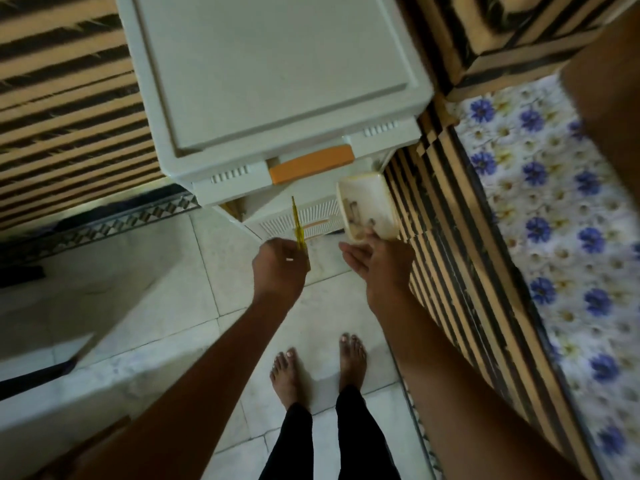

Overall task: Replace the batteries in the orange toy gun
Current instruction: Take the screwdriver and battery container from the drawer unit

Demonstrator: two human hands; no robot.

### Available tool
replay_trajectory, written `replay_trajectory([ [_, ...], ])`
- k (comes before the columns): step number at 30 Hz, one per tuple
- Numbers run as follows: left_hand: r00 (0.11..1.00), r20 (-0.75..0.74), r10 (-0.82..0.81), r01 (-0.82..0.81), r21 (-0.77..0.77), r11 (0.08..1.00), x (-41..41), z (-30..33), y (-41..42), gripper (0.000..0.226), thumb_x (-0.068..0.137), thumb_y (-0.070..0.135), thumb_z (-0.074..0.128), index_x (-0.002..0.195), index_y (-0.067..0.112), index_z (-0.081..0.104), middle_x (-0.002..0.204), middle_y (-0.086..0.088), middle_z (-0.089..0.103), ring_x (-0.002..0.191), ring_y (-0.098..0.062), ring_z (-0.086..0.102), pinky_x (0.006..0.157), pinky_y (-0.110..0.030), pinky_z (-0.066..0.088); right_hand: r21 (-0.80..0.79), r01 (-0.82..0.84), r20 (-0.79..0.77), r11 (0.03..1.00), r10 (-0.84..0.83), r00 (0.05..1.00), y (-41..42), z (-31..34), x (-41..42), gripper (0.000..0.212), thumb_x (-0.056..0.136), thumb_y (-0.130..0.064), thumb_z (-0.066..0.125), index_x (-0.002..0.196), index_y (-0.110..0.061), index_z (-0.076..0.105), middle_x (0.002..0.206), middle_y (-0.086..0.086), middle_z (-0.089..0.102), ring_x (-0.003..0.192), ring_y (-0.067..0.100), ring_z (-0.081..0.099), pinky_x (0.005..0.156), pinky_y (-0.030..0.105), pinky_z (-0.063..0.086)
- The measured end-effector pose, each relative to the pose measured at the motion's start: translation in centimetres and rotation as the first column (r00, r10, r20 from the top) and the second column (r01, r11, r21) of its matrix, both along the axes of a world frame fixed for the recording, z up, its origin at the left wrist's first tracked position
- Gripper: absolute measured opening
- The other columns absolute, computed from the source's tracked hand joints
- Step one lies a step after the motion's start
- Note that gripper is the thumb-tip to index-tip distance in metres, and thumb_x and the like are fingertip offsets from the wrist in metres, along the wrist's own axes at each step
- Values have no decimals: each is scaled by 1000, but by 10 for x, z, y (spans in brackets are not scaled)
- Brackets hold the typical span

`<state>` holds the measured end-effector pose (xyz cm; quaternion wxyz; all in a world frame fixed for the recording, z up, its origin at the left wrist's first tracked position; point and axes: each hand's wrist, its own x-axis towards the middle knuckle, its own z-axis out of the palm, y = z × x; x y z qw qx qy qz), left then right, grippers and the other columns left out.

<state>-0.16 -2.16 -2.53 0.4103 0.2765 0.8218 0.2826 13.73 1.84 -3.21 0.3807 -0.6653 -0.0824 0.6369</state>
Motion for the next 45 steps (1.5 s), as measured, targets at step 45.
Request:
replay_trajectory([
  [45, 862, -506, -37, 222, 311, 924, -89, 154, 79, 22, 95, 19, 62, 107, 5, 74, 103, -10, 74, 93, -23, 68, 80, -29, 51, 552, -628, 746, 548, 12, 666, 70, 133, -62, 6, 94, -9, 69, 91, -4, 69, 83, 6, 73, 71, 7, 66, 72, 16, 57],
])
